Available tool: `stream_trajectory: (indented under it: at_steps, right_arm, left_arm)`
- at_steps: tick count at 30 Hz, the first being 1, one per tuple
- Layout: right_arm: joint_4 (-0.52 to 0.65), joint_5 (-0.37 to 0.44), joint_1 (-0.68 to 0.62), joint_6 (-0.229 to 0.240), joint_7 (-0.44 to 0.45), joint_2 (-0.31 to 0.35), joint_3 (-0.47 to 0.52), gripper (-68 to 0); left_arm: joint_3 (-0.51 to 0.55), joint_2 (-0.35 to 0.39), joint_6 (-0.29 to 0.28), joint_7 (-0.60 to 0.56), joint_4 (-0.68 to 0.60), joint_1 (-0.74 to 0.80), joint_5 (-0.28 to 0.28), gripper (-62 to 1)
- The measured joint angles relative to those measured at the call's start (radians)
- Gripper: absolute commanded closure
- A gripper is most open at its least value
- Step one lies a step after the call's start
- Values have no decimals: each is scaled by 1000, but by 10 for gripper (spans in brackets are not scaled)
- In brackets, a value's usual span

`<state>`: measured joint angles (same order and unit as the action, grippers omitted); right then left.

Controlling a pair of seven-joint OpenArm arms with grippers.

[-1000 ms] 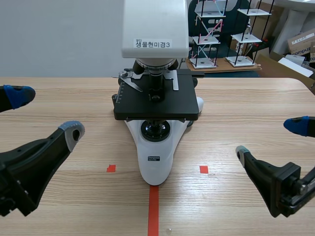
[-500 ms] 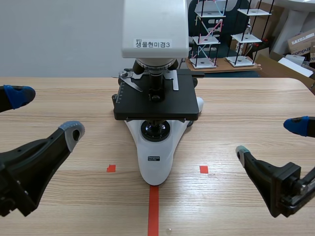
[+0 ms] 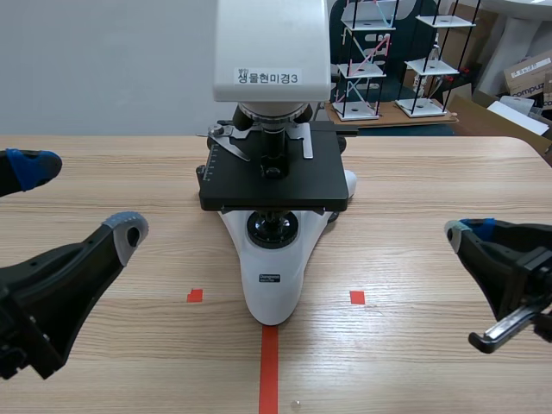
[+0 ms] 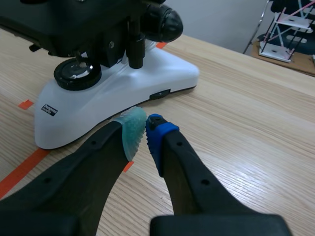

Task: Point at the stage knob

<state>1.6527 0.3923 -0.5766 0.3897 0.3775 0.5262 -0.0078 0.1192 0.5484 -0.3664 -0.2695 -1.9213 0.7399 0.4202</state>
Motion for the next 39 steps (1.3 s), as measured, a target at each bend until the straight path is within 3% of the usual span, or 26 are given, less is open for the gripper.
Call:
stream_trajectory:
  at_steps: [10, 19, 28, 39]
  right_arm:
    - [-317, -11, 269, 0, 167, 0, -230, -6]
    - [-505, -13, 494, 0, 269, -2, -425, -6]
    - [-601, -15, 600, 0, 277, -47, -489, -6]
    - [-604, -14, 621, 0, 280, -53, -492, -6]
  left_arm:
    - [0, 0, 0, -2, 0, 0, 0, -623]
    - [0, 0, 0, -3, 0, 0, 0, -623]
    - [0, 0, 0, -3, 0, 0, 0, -623]
    - [0, 0, 0, -4, 0, 0, 0, -623]
